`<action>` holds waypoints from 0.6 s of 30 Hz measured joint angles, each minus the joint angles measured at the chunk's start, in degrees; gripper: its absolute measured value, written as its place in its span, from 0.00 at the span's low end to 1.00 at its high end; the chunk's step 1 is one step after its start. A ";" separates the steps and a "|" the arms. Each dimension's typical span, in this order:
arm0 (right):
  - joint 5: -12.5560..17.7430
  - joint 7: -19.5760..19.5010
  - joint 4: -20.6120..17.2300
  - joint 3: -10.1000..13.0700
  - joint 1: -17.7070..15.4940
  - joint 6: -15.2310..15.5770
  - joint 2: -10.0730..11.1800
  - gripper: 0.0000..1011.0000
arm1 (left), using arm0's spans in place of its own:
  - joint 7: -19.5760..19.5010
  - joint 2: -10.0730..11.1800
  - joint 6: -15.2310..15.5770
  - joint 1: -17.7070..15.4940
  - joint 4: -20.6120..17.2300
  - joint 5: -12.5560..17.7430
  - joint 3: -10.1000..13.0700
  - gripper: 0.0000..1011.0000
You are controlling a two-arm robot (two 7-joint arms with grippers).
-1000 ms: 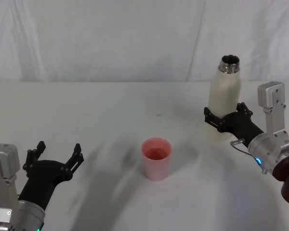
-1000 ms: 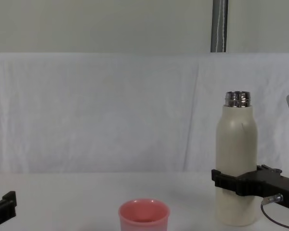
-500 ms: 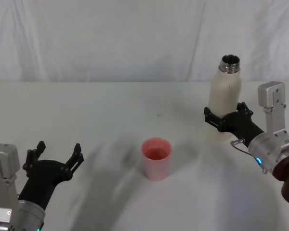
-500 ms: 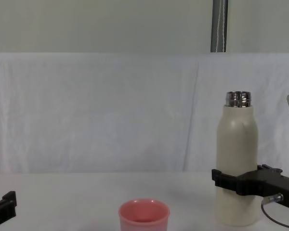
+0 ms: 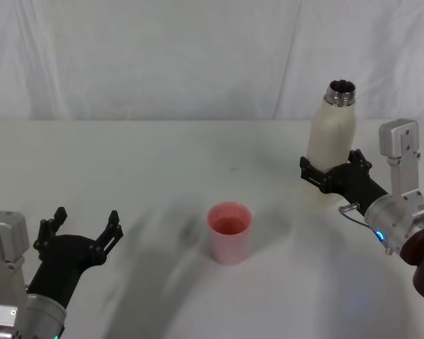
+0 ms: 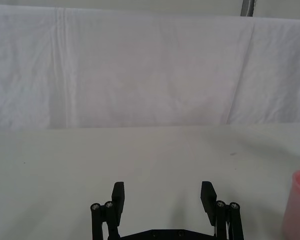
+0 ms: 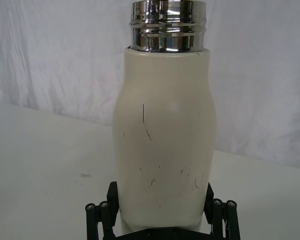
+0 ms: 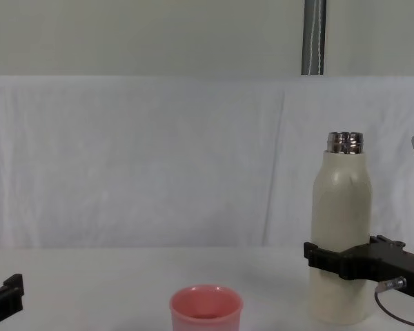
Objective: Grasp the thermos with one hand and pour water into the cup lid.
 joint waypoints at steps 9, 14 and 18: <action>0.00 0.00 0.00 0.00 0.00 0.02 0.00 0.99 | 0.00 0.00 0.00 0.00 0.00 0.00 0.00 0.99; 0.00 0.00 0.00 0.00 0.00 0.02 0.00 0.99 | 0.00 0.00 0.00 0.00 0.00 0.00 0.00 0.99; 0.00 0.00 0.00 0.00 0.00 0.02 0.00 0.99 | 0.00 0.00 0.00 0.00 0.00 0.00 0.00 0.99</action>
